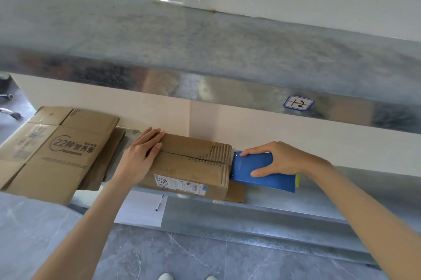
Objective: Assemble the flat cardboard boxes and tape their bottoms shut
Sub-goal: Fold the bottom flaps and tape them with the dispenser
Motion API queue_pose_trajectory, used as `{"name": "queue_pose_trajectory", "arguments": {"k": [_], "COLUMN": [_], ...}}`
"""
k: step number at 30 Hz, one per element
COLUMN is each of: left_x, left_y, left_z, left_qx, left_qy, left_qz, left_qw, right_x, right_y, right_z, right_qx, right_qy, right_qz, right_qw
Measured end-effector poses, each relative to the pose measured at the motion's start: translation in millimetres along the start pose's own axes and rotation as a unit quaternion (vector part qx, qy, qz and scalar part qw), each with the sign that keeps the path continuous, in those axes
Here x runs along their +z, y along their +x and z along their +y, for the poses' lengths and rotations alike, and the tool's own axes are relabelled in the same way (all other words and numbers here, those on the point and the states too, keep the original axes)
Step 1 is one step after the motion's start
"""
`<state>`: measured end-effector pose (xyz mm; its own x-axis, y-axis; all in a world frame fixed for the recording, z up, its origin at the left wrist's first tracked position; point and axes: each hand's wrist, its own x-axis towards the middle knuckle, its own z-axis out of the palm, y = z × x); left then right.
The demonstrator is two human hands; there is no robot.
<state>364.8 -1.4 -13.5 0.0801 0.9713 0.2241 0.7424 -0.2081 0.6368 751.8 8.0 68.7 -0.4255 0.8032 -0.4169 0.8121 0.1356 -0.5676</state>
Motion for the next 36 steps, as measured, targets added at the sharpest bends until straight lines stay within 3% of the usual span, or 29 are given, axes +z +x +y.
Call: {"name": "queue_pose_trajectory", "arguments": {"k": [8, 13, 19, 29, 36], "left_x": [2, 5, 6, 8, 8], "left_y": [0, 0, 1, 1, 1], "left_z": [-3, -6, -11, -9, -8], "left_qx": [0.004, 0.009, 0.008, 0.002, -0.004], "left_qy": [-0.006, -0.007, 0.001, -0.004, 0.003], "left_qz": [0.010, 0.012, 0.021, 0.032, 0.034], "left_qw": [1.000, 1.000, 1.000, 0.999, 0.999], "right_x": [-6, 41, 42, 83, 97], "right_y": [16, 31, 19, 27, 30], "right_z": [-14, -5, 27, 64, 66], "right_qx": [-0.004, -0.002, 0.028, 0.085, 0.093], "right_qy": [-0.078, -0.184, -0.179, -0.115, -0.145], "right_qz": [0.001, -0.002, 0.141, 0.279, 0.293], "right_qw": [0.997, 0.983, 0.973, 0.950, 0.941]}}
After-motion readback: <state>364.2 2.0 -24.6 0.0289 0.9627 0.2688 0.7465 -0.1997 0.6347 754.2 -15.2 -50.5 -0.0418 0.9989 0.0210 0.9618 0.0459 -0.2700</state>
